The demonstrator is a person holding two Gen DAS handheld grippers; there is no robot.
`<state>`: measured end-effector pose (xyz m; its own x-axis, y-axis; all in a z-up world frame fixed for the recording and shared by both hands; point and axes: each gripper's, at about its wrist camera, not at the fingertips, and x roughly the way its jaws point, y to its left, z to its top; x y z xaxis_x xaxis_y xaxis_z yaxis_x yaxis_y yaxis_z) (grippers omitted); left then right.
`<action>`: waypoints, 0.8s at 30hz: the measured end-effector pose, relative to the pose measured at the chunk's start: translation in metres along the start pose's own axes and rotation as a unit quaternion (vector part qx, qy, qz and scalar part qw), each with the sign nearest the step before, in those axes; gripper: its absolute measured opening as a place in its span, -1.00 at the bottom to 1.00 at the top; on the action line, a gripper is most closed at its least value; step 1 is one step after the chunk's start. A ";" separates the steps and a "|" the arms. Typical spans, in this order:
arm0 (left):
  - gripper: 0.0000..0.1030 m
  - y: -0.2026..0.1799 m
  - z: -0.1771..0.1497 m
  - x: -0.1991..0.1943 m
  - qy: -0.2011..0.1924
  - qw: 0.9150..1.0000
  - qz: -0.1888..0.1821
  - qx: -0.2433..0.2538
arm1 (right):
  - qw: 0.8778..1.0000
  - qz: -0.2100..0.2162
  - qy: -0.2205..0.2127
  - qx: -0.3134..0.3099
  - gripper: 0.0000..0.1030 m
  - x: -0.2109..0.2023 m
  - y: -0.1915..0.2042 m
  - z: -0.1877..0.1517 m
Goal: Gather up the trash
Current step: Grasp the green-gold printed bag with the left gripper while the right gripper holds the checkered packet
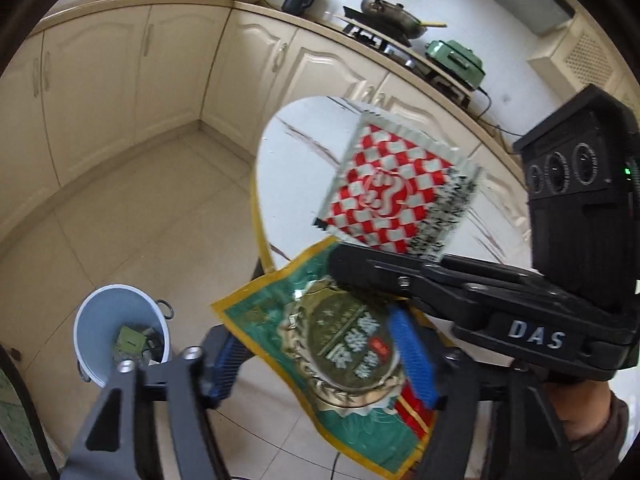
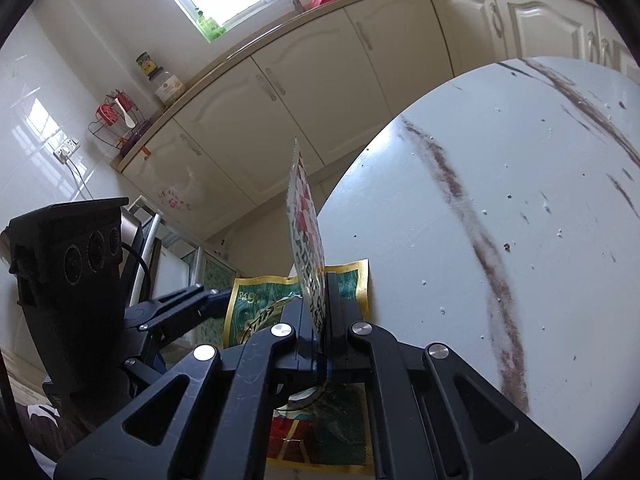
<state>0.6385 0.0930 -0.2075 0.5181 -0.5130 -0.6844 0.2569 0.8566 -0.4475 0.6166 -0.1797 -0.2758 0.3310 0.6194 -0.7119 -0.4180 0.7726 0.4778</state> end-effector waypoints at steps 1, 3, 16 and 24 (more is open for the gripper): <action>0.03 0.001 0.000 -0.004 0.001 1.000 0.000 0.003 | 1.000 -0.002 0.000 0.000 -0.93 0.000 0.002 -0.001; 0.00 0.003 -0.003 -0.012 0.002 1.000 0.007 0.006 | 1.000 -0.009 0.000 -0.005 -0.93 -0.001 0.007 -0.004; -0.78 -0.016 -0.021 -0.052 -0.018 1.000 -0.010 0.016 | 0.997 -0.061 -0.035 -0.008 -0.93 -0.031 0.026 -0.029; -0.90 -0.048 -0.039 -0.073 -0.050 0.997 -0.011 0.050 | 0.988 -0.137 -0.065 0.004 -0.93 -0.075 0.025 -0.050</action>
<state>0.5567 0.0870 -0.1582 0.5880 -0.5287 -0.6121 0.3479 0.8485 -0.3987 0.5388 -0.2144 -0.2362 0.5371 0.3991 -0.7432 -0.2918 0.9145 0.2802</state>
